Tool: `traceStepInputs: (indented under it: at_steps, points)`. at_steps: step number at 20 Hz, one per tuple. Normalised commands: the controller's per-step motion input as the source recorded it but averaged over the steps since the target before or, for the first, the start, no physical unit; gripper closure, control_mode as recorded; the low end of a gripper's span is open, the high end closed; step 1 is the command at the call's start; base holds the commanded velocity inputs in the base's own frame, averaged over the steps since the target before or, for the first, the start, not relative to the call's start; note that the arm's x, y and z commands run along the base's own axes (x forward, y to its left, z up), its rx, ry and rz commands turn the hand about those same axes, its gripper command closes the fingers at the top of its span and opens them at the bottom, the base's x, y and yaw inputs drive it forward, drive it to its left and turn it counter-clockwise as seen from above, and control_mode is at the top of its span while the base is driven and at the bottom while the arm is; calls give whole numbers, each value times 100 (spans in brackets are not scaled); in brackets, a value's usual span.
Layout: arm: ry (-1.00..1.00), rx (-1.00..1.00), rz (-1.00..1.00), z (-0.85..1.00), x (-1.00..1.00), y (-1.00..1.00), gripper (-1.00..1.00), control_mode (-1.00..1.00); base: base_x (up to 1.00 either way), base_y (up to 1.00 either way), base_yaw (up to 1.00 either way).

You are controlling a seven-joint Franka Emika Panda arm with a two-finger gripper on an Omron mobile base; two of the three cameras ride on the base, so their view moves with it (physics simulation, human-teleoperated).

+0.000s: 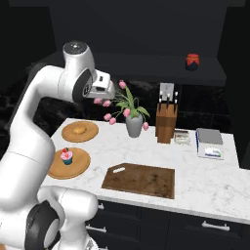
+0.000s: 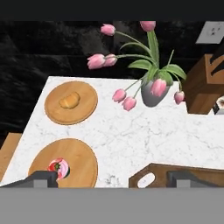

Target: From the different types of pastries on the counter, select a croissant and place it on the cutting board. Then retrieve a jar of jam from the cabinet and place it alongside the croissant on the cutting board.

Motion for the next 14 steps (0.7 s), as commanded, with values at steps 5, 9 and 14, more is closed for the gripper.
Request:
traceStepInputs:
  at_steps: [5, 9, 14]
  points:
    - [1, -1, 1, 44, 21, -42, -100, -100, 0, 0, 0]
    - [0, 0, 0, 100, 22, -100, -100, -100, 0, 0, 0]
    - [1, 0, 0, 9, 2, -10, -100, -100, 0, 0, 0]
